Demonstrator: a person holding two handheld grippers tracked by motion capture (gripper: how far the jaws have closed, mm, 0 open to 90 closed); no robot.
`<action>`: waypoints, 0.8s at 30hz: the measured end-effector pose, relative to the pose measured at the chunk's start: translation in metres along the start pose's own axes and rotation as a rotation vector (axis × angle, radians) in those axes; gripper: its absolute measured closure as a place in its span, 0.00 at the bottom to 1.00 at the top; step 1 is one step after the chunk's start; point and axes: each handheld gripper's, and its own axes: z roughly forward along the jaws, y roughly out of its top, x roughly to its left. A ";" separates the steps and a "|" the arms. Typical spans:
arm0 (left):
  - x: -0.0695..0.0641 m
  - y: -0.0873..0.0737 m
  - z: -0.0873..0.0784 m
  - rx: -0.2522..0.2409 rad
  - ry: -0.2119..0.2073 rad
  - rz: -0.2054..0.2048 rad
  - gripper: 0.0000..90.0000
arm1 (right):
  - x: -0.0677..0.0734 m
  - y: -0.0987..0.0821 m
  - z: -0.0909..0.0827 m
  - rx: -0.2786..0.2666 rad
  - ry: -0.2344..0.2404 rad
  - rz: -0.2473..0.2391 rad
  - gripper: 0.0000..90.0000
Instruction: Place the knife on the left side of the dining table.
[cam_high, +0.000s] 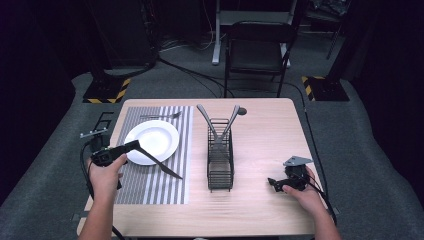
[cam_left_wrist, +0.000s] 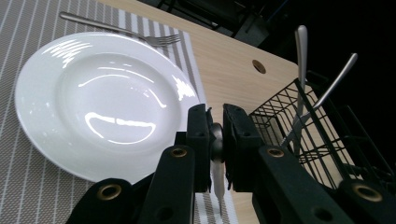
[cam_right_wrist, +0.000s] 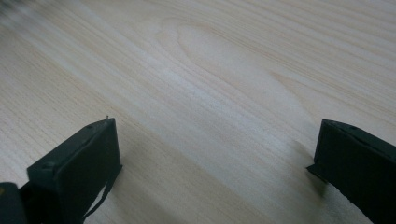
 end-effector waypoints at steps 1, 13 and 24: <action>0.002 -0.001 0.000 -0.002 0.003 -0.005 0.90 | 0.000 0.000 0.000 -0.001 0.001 -0.001 0.00; 0.032 -0.026 -0.009 -0.062 0.047 -0.106 0.87 | 0.000 0.000 0.000 -0.001 0.002 0.000 0.00; 0.057 -0.039 -0.006 -0.068 0.071 -0.173 0.84 | 0.000 0.000 0.000 -0.001 0.002 0.000 0.00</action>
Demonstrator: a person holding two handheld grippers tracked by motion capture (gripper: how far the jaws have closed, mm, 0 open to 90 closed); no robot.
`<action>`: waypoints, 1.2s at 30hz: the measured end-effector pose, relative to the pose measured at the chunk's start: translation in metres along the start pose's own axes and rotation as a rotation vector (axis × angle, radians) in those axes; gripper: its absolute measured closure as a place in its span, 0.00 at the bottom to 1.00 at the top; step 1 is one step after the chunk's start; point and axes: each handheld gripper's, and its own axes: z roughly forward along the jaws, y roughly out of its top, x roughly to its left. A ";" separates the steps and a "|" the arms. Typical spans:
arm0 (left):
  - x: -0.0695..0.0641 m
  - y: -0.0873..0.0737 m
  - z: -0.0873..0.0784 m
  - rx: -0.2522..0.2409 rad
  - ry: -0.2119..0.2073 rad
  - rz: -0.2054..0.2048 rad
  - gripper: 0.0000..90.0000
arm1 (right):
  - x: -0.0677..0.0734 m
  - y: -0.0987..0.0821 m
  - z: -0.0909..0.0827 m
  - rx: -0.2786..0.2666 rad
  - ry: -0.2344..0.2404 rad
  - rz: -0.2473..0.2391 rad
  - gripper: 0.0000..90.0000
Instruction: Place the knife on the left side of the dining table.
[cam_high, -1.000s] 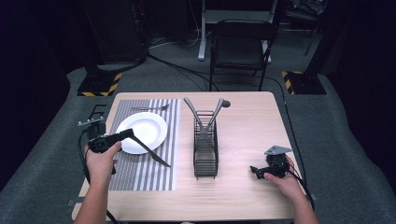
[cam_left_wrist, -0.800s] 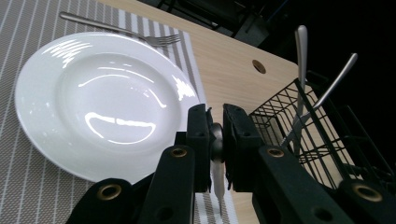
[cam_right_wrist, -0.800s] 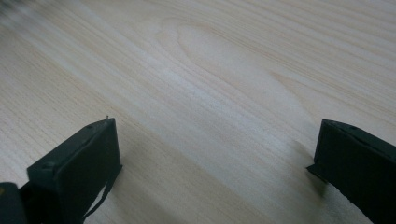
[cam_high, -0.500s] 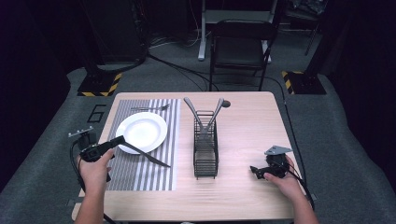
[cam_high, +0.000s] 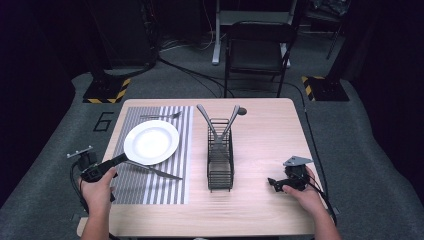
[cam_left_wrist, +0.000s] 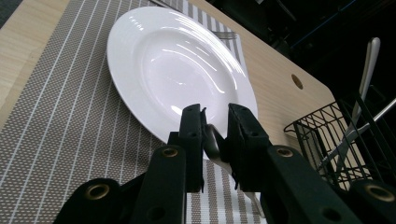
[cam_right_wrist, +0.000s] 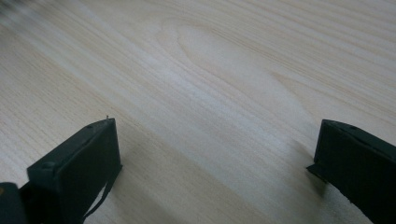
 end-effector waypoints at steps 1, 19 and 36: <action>0.004 -0.001 0.000 0.005 -0.003 0.002 0.84 | 0.000 0.000 0.000 0.000 0.000 0.000 0.00; 0.045 -0.019 0.010 0.028 0.011 -0.101 0.80 | 0.000 0.000 0.000 0.000 0.000 0.000 0.00; 0.067 -0.031 0.019 0.059 0.039 -0.166 0.78 | 0.000 0.000 0.000 0.000 0.001 0.000 0.00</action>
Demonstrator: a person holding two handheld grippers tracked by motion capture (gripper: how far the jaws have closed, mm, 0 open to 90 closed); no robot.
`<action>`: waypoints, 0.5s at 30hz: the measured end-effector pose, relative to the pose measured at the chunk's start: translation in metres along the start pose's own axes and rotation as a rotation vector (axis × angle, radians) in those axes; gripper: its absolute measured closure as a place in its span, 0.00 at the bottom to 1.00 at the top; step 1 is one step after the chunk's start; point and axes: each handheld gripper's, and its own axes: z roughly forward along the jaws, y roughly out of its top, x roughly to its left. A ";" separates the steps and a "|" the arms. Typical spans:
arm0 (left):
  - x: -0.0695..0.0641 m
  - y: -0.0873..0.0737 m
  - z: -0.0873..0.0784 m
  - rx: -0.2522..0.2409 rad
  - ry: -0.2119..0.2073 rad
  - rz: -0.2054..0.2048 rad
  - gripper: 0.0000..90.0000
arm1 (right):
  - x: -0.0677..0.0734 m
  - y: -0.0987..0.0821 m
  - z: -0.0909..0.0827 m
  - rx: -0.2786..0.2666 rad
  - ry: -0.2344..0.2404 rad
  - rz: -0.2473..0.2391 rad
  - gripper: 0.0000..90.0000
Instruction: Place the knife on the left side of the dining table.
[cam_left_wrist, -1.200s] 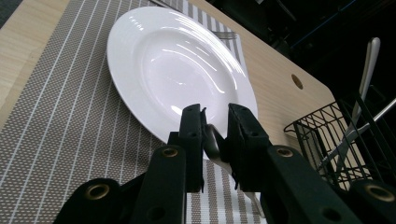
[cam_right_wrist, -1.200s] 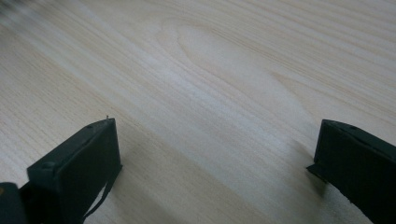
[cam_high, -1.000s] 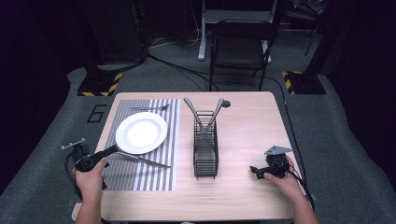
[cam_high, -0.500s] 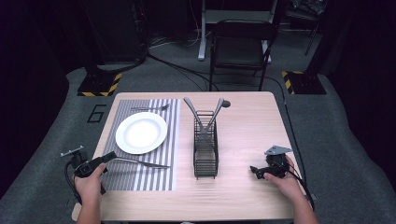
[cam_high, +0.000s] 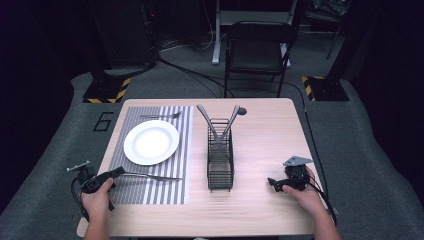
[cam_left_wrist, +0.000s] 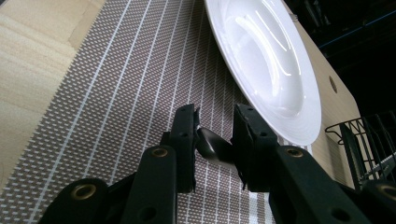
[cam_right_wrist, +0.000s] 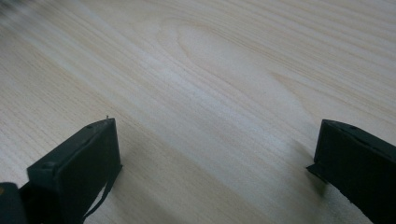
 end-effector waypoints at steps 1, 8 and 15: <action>0.001 0.000 0.001 0.002 0.000 0.001 0.78 | 0.000 0.000 0.000 0.000 0.000 0.000 0.00; 0.006 0.000 0.007 0.014 0.020 0.000 0.77 | 0.000 0.000 0.000 0.000 0.000 0.000 0.00; 0.008 -0.002 0.009 0.034 0.049 0.003 0.75 | 0.000 0.000 0.000 0.000 0.000 0.000 0.00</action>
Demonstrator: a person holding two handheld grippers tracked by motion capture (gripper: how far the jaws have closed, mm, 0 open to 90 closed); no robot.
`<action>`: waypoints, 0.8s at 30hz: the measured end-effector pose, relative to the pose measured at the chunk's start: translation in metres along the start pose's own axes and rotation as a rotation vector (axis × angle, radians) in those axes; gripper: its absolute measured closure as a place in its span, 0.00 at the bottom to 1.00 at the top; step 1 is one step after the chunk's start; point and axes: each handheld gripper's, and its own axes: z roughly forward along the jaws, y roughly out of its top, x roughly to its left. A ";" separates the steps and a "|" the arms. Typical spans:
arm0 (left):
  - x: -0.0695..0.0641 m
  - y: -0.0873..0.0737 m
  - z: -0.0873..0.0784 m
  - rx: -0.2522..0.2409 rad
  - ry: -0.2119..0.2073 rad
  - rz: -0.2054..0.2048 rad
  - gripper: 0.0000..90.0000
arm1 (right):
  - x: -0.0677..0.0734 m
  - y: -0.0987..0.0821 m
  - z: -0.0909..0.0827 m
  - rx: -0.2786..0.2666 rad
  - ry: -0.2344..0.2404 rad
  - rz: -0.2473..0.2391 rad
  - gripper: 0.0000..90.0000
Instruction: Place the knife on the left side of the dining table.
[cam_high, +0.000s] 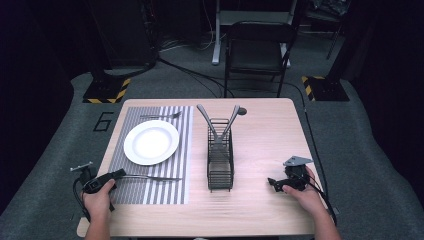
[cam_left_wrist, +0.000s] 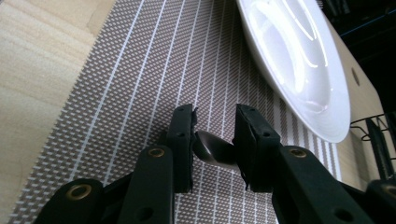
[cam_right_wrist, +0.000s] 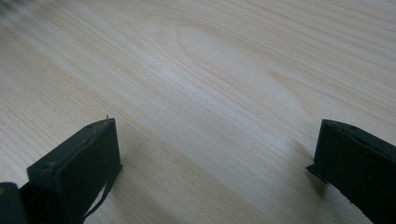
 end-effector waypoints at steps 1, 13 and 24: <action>0.000 0.000 0.000 0.002 0.005 0.001 0.75 | 0.000 0.000 0.000 0.000 0.000 0.001 0.00; 0.000 -0.001 0.000 -0.009 0.024 0.018 0.72 | 0.000 0.000 0.000 0.000 0.000 0.000 0.00; -0.003 -0.001 -0.001 -0.014 0.061 0.058 0.69 | 0.000 0.000 0.000 0.000 0.000 0.000 0.00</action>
